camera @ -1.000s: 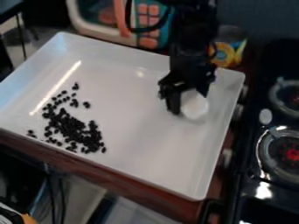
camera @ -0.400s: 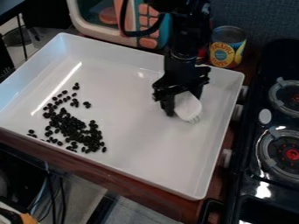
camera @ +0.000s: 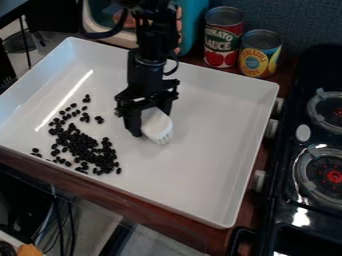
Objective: Sweep into pile
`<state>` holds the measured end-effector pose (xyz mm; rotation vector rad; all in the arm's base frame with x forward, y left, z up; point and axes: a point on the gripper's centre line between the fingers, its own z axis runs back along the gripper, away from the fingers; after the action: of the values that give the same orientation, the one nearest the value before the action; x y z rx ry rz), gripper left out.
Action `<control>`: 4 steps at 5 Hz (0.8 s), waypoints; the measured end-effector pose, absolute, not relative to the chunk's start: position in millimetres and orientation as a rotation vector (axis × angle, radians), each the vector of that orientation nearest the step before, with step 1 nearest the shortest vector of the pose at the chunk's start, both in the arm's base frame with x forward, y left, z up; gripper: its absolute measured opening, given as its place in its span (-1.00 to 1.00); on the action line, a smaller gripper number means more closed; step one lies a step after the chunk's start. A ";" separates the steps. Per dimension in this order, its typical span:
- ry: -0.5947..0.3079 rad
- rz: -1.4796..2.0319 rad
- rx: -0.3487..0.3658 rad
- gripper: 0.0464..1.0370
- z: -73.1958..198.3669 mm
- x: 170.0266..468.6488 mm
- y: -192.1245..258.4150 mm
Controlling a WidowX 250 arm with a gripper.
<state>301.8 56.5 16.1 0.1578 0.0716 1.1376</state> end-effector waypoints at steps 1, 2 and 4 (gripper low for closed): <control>0.085 1.206 0.188 0.37 24.8 281.9 80.0; 0.088 1.219 0.223 0.37 18.1 266.8 89.3; 0.069 1.224 0.188 0.37 26.5 260.0 90.4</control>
<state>260.0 90.4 26.5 0.1879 0.0692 1.2238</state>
